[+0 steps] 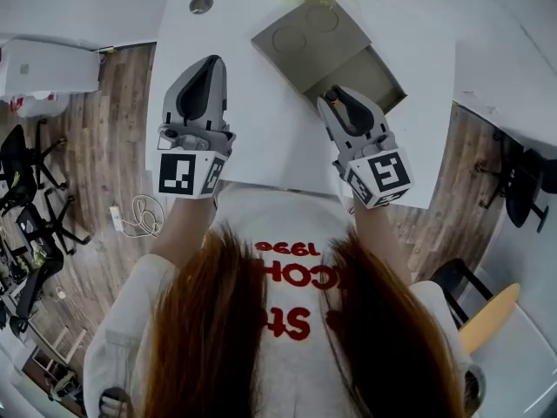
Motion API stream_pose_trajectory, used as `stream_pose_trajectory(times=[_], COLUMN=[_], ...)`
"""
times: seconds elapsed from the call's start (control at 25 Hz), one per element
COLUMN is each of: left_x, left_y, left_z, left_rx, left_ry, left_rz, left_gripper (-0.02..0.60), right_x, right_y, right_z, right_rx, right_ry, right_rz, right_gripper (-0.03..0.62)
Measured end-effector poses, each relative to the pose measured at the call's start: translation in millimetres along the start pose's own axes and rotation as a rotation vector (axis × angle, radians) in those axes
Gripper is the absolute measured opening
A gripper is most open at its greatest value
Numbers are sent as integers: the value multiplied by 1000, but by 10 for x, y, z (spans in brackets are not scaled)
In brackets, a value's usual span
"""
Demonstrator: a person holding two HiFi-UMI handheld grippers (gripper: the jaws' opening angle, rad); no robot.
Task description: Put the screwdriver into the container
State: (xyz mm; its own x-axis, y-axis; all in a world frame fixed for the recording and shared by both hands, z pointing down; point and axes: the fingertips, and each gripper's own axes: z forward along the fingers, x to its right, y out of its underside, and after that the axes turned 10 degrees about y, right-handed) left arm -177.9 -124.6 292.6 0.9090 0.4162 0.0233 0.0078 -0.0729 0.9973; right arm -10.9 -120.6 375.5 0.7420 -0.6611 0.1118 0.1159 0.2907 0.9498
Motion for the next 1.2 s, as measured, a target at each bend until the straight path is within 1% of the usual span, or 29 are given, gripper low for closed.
stream_pose_trajectory(times=[0.24,0.36,0.48,0.6,0.72,0.8,0.96,1.2], left_x=[-23,-29,-31,-9,69,139,279,650], left_y=[-264,-377,-445,-470,-469,-463,-410,-330], left_z=[40,42,44,60,145,219,348,635], left_rx=[54,75,88,94,97,98,100,104], left_ry=[-17,-29,-37,-30,-1,28,93,205], left_rz=[47,68,80,83,78,72,50,16], left_gripper=[6,6,6,6,6,6,6,6], right_x=[112,151,186,214,313,396,504,770], right_y=[-728,-992,-1159,-1232,-1256,-1261,-1226,-1109], right_z=[-106,-180,-251,-324,-425,-516,-709,-1078], right_rx=[182,252,299,320,328,331,327,324], right_ry=[7,10,13,25,60,97,186,301], right_rz=[-17,-16,-9,7,22,24,-6,21], right_gripper=[109,109,107,107,107,107,107,107])
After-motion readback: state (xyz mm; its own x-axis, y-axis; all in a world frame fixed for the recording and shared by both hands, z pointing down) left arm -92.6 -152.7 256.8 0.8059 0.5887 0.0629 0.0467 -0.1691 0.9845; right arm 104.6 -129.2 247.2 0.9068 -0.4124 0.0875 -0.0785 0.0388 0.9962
